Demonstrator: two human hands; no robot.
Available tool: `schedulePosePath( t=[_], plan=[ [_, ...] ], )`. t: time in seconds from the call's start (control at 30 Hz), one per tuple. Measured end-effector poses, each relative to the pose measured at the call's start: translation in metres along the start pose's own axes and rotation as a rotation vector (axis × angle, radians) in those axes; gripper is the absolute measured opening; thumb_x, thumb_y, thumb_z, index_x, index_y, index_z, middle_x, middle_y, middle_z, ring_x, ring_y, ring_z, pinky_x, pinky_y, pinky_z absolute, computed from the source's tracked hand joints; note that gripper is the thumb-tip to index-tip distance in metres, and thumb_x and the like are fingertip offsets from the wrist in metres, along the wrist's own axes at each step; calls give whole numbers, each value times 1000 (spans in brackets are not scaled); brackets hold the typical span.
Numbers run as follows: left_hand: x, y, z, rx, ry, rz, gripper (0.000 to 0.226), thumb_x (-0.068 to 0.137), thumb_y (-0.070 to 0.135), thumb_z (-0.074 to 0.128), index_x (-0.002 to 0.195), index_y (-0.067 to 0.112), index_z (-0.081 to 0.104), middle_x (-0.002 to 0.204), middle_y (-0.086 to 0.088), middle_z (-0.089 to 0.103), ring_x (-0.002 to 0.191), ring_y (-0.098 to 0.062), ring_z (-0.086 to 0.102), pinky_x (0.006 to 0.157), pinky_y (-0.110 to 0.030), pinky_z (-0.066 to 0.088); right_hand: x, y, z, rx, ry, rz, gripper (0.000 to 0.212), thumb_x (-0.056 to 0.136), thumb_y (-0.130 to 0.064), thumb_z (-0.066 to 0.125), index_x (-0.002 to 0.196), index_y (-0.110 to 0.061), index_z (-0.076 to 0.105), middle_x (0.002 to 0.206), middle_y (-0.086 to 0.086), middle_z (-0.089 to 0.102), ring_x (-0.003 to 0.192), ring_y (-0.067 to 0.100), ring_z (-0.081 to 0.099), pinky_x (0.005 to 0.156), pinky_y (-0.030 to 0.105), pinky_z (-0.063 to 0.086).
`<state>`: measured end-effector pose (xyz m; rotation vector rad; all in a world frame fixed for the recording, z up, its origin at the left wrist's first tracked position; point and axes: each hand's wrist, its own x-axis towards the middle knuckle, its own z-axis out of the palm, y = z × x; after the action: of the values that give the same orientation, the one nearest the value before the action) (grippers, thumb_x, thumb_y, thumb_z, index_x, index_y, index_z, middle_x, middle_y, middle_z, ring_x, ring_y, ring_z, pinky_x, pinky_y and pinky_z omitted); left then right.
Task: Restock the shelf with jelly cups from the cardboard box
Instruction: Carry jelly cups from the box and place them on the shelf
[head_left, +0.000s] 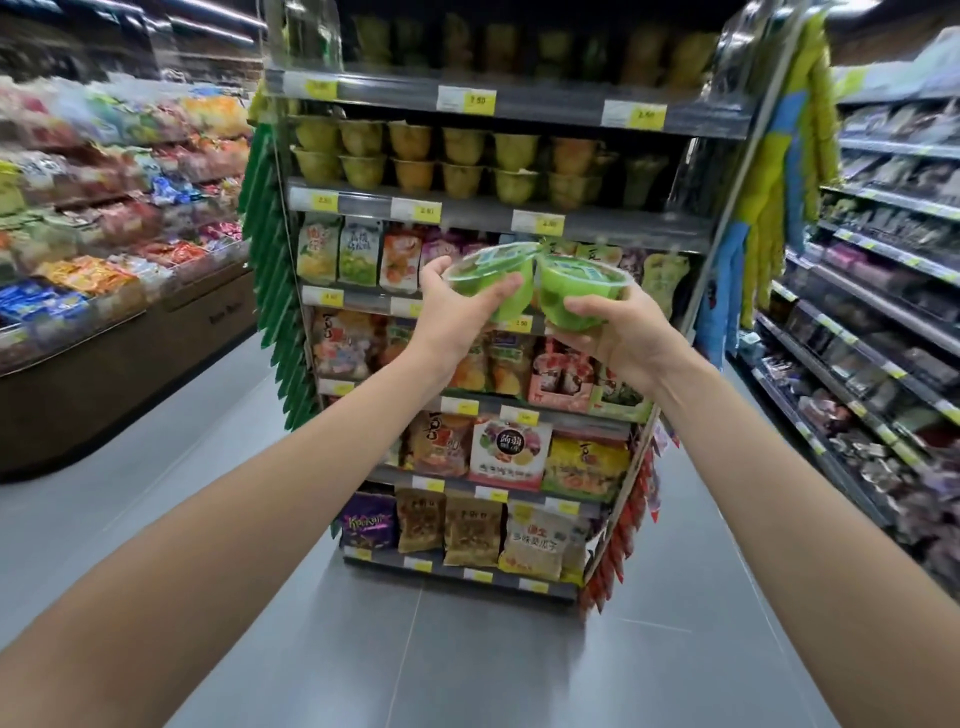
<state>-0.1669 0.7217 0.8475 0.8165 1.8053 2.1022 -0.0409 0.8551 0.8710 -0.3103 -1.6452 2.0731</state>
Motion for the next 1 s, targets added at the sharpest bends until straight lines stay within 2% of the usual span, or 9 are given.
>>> schedulePosePath(
  t=[0.17,0.3,0.37,0.5,0.63,0.7,0.83,0.93,1.0],
  plan=[
    [42,-5,37,-17,-21,17,81,71,37,82,133,13,36,124,-4,55,111,-16,58,100,-39,48,31,-15,-30,-30,46,-59,46,83,1,65,127,-3,53,108,7,67,89,17,69,72,29,58],
    [84,-13,65,-23,-51,42,94,54,52,85,130,15,43,121,-1,60,110,-16,61,98,-38,50,68,-22,-58,-63,123,-85,41,84,0,66,124,-1,57,108,8,68,95,21,68,78,32,59],
    [109,-16,79,-9,-57,62,85,63,45,85,130,14,43,121,-1,60,112,-15,59,99,-34,48,90,-27,-73,-82,167,-94,42,84,-1,66,125,0,57,111,10,68,97,23,67,80,33,58],
    [163,-19,109,18,-84,96,70,75,30,81,129,16,39,123,1,55,113,-13,56,97,-28,47,134,-41,-104,-62,247,-124,40,85,1,64,124,1,56,102,8,67,87,19,66,72,30,59],
    [212,-21,137,54,-126,132,75,79,24,78,136,13,31,120,4,48,107,-7,49,70,-4,41,177,-53,-133,-79,309,-168,44,84,1,65,127,-1,54,107,9,65,91,20,65,70,28,59],
    [232,-24,149,88,-136,159,76,79,24,78,136,12,30,121,3,46,107,-7,48,63,-2,40,195,-56,-146,-78,357,-192,46,83,-2,68,126,-3,55,112,10,65,95,22,64,67,28,57],
    [267,-32,172,148,-161,208,74,75,25,81,132,12,36,122,1,50,108,-8,49,72,-5,38,225,-57,-169,-109,437,-219,45,80,-7,73,122,-7,57,114,10,67,100,25,66,78,34,57],
    [286,-38,189,213,-174,267,71,72,28,83,128,14,41,117,4,53,104,-6,50,76,-7,36,243,-59,-183,-130,468,-243,47,79,-9,75,123,-5,57,111,9,68,97,25,67,73,34,56],
    [297,-41,200,242,-182,282,71,71,32,83,128,16,42,114,7,54,101,-4,50,72,-6,37,253,-60,-190,-144,492,-265,46,79,-11,75,121,-6,58,107,7,68,95,22,67,73,34,56]
  ],
)
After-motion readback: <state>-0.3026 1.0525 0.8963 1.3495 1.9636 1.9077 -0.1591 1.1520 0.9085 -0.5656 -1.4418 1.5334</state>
